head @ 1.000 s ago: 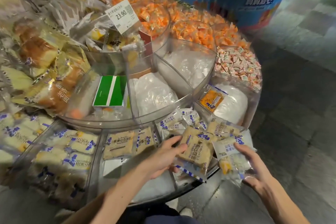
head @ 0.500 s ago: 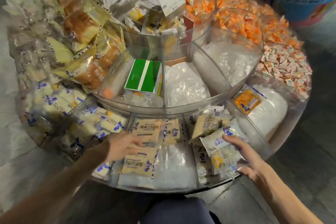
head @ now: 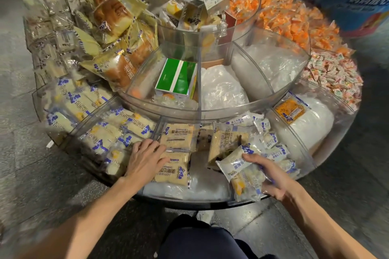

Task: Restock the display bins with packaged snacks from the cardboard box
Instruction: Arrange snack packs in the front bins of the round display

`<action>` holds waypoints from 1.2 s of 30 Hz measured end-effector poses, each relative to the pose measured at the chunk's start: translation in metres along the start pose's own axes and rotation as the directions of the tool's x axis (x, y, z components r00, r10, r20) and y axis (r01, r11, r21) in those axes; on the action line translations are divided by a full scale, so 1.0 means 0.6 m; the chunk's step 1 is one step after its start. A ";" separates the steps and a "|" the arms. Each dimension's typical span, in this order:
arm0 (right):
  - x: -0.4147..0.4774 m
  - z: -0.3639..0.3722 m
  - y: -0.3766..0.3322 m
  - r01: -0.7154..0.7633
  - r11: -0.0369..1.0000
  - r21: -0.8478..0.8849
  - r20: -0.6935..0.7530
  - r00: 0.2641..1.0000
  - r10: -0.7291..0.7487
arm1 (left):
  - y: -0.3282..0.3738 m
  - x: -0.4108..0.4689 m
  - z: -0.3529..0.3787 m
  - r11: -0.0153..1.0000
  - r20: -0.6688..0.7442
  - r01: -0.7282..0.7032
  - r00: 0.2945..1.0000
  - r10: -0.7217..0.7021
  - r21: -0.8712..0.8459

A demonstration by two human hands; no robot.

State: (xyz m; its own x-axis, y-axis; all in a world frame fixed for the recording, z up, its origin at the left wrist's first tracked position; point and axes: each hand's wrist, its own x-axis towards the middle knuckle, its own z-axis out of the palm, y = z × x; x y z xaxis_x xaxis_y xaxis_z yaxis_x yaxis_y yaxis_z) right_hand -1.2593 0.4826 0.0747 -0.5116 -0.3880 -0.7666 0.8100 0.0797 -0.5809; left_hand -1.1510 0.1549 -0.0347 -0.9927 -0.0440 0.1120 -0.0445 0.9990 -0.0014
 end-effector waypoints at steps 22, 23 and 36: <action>-0.049 -0.046 -0.001 -0.034 0.983 -0.181 0.202 0.977 0.070 | 0.134 0.038 -0.182 -0.088 0.600 0.602 0.749 -0.280 -0.793; -0.048 -0.053 -0.002 -0.015 0.987 -0.161 0.194 0.980 0.046 | 0.137 0.035 -0.174 -0.155 0.615 0.602 0.717 -0.328 -0.784; -0.055 -0.079 -0.015 -0.010 0.999 -0.034 0.180 0.984 0.016 | 0.251 -0.009 -0.055 -0.363 0.651 0.573 0.445 -0.615 -0.734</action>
State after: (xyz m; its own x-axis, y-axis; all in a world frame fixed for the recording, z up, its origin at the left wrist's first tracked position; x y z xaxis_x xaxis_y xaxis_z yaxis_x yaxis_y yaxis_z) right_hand -1.2632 0.5380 0.0925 -0.4390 -0.5455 -0.7139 0.8046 0.1149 -0.5825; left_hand -1.1489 0.3055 -0.0026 -0.4869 -0.6382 -0.5964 -0.4709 -0.3833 0.7946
